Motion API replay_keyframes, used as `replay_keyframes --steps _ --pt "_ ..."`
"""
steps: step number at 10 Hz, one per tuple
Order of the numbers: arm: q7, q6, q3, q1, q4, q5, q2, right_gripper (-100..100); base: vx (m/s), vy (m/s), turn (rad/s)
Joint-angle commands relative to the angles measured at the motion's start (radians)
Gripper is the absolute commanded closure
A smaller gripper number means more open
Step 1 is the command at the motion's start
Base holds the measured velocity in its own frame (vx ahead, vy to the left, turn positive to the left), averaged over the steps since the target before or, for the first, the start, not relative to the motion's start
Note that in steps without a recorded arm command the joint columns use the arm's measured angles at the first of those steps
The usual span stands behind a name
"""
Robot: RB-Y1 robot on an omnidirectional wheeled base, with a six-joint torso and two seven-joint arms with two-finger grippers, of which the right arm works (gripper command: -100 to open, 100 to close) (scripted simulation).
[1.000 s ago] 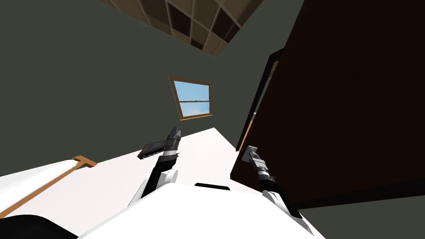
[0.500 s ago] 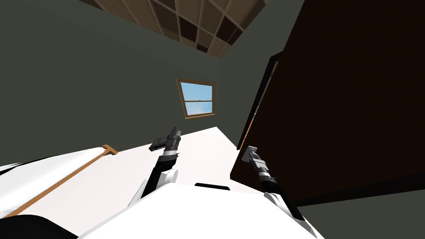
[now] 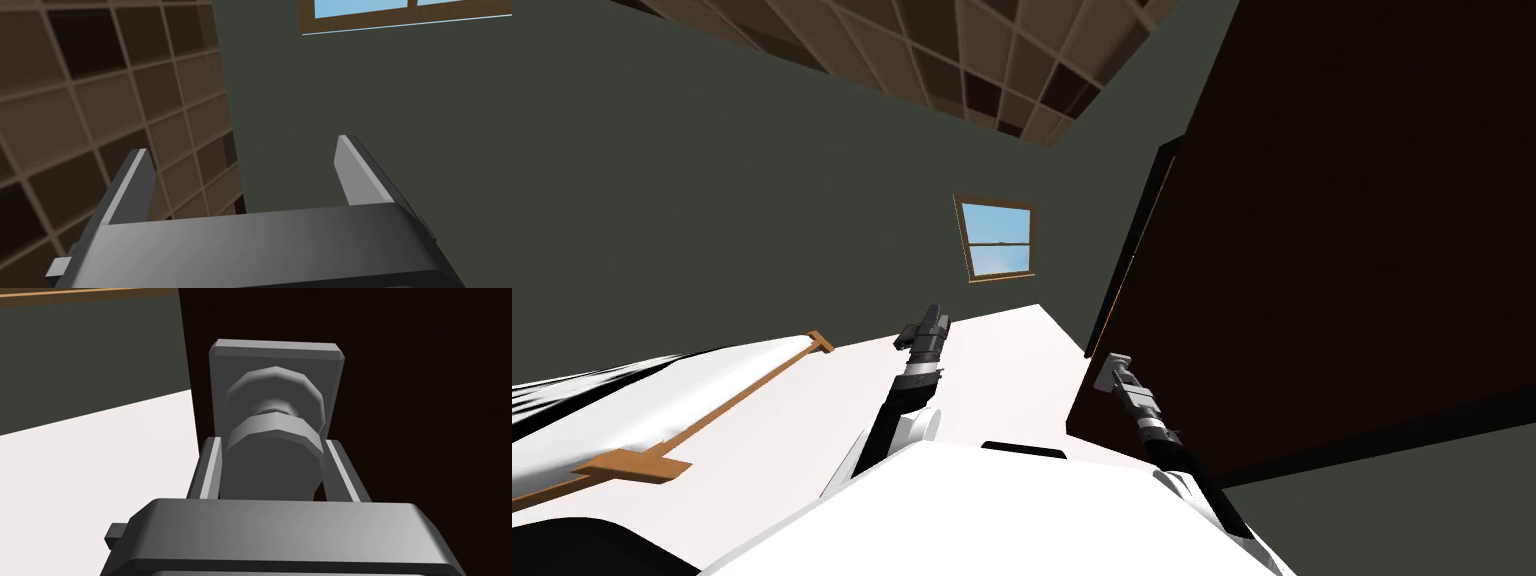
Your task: Pull the door open
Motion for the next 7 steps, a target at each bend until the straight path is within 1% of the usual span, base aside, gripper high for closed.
replay_keyframes --steps 1,2,3,4,5,7 --pt "-0.010 -0.010 0.007 0.002 -0.006 0.002 -0.011 100 -0.181 -0.053 0.095" --pt "-0.007 -0.004 0.005 0.001 -0.001 0.001 -0.007 100 -0.080 -0.028 0.035" --pt "-0.018 -0.013 0.016 0.006 -0.002 0.004 -0.018 100 -0.094 -0.035 0.102" --pt "-0.021 -0.016 0.018 0.008 -0.002 0.005 -0.022 100 -0.161 -0.033 0.105" --pt "-0.029 -0.023 0.024 0.011 -0.003 0.007 -0.030 100 -0.165 -0.038 0.093" --pt "-0.046 -0.040 0.038 0.018 -0.006 0.012 -0.050 100 -0.205 -0.060 0.134"
